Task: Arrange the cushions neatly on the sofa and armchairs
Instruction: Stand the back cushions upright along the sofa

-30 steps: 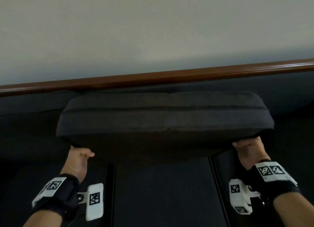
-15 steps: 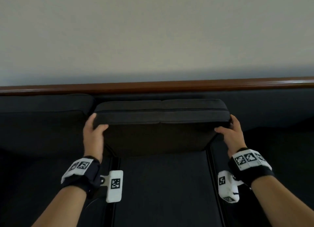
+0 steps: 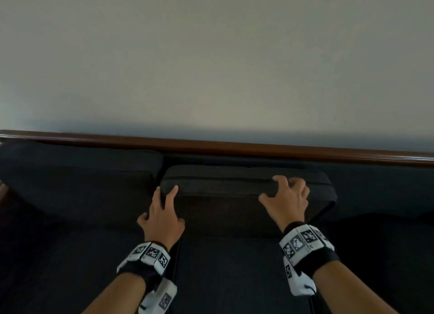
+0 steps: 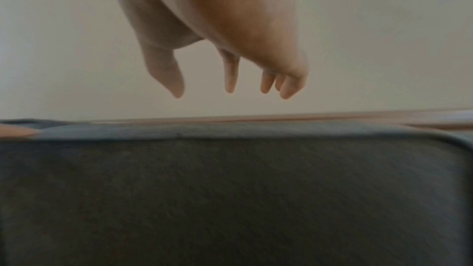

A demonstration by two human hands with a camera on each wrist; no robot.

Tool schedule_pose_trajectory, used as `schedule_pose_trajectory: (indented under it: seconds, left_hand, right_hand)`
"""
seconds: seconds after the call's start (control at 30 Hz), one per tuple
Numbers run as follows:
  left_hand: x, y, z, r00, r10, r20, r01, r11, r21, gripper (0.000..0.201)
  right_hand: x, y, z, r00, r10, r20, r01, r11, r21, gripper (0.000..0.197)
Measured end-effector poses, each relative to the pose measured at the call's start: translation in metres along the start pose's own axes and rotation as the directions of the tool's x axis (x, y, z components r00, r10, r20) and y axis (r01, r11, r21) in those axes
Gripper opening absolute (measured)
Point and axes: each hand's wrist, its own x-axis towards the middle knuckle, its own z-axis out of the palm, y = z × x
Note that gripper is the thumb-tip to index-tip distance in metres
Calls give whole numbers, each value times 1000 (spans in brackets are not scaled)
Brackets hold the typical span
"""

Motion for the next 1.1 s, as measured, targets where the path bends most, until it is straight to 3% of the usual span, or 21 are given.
schedule_pose_trajectory:
  seconds: [0.07,0.13,0.23,0.37,0.53,0.83,0.97,1.1]
  left_hand:
    - [-25,-13,1,1000,4,28,-4,1000,-19,90]
    - [-49,-27,4,998,18,57,-13,997,-73,91]
    - [-79,-44,10,992,45,114,-22,981,-195,92]
    - [-105,-63,20,985,79,153,-23,941,-336,94]
    - [-124,-86,27,975,132,179,-30,875,-483,98]
    - [-125,-118,26,973,50,225,92,813,-575,106]
    - [-106,-109,0,970,160,185,-44,860,-509,114]
    - [-77,-67,-56,932,343,114,-242,826,-510,121]
  right_hand:
    - [-22,-25,18,977,-196,87,201,979,-42,80]
    - [-44,-41,42,907,-340,248,373,923,-98,99]
    - [-66,-45,78,812,-395,431,545,776,-317,120]
    - [-82,-39,105,825,-411,387,563,653,-507,129]
    - [-84,-50,112,775,-478,414,631,549,-548,107]
    - [-74,-32,76,761,-543,356,648,668,-366,65]
    - [-79,-21,19,769,-568,292,633,741,-225,68]
    - [-80,-23,-38,826,-530,191,537,843,22,86]
